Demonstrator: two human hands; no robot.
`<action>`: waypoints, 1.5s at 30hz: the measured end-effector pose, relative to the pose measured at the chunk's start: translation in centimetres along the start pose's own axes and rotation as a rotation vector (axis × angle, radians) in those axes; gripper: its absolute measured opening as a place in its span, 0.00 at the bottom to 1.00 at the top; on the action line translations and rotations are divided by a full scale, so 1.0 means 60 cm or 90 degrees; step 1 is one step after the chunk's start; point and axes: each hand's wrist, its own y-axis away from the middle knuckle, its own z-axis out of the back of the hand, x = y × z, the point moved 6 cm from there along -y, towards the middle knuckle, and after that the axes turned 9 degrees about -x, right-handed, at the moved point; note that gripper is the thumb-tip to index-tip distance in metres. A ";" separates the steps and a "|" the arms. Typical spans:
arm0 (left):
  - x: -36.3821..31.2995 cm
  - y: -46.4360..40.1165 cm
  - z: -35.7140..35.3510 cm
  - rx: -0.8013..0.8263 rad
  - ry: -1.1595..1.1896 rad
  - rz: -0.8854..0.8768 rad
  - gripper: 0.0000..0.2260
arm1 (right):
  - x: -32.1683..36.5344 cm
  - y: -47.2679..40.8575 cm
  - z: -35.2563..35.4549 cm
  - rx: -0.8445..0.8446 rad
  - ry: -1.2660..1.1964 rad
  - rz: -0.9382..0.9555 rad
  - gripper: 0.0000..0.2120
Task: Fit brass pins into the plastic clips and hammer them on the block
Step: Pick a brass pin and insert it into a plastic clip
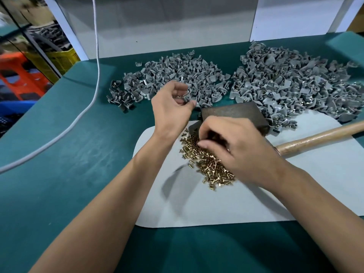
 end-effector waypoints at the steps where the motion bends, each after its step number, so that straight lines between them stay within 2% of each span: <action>1: -0.006 0.001 -0.002 0.006 0.021 -0.008 0.15 | -0.007 -0.001 0.011 -0.047 -0.027 -0.019 0.04; 6: -0.027 0.012 -0.014 0.038 0.132 -0.005 0.12 | -0.060 0.005 0.051 -0.208 -0.194 -0.192 0.04; 9: -0.043 0.025 -0.024 0.101 0.182 -0.038 0.15 | -0.082 0.004 0.073 -0.258 -0.155 -0.220 0.07; 13: -0.077 0.051 -0.036 0.196 0.191 -0.145 0.22 | -0.095 0.001 0.086 -0.280 -0.091 -0.238 0.10; 19: -0.099 0.077 -0.052 0.245 0.131 -0.233 0.21 | -0.097 0.007 0.091 -0.330 -0.034 -0.265 0.10; 26: -0.110 0.088 -0.055 0.229 0.077 -0.275 0.17 | -0.102 0.013 0.093 -0.346 -0.019 -0.316 0.16; 30: -0.123 0.093 -0.052 0.218 0.028 -0.337 0.15 | -0.101 0.014 0.094 -0.341 0.000 -0.320 0.16; 39: -0.140 0.108 -0.060 0.188 -0.069 -0.408 0.16 | -0.064 0.006 0.090 -0.331 0.127 -0.263 0.14; 42: -0.136 0.113 -0.063 0.173 -0.067 -0.396 0.16 | -0.051 0.003 0.085 -0.325 0.166 -0.226 0.13; 45: -0.130 0.113 -0.064 0.173 -0.058 -0.379 0.20 | -0.047 0.004 0.085 -0.335 0.180 -0.205 0.13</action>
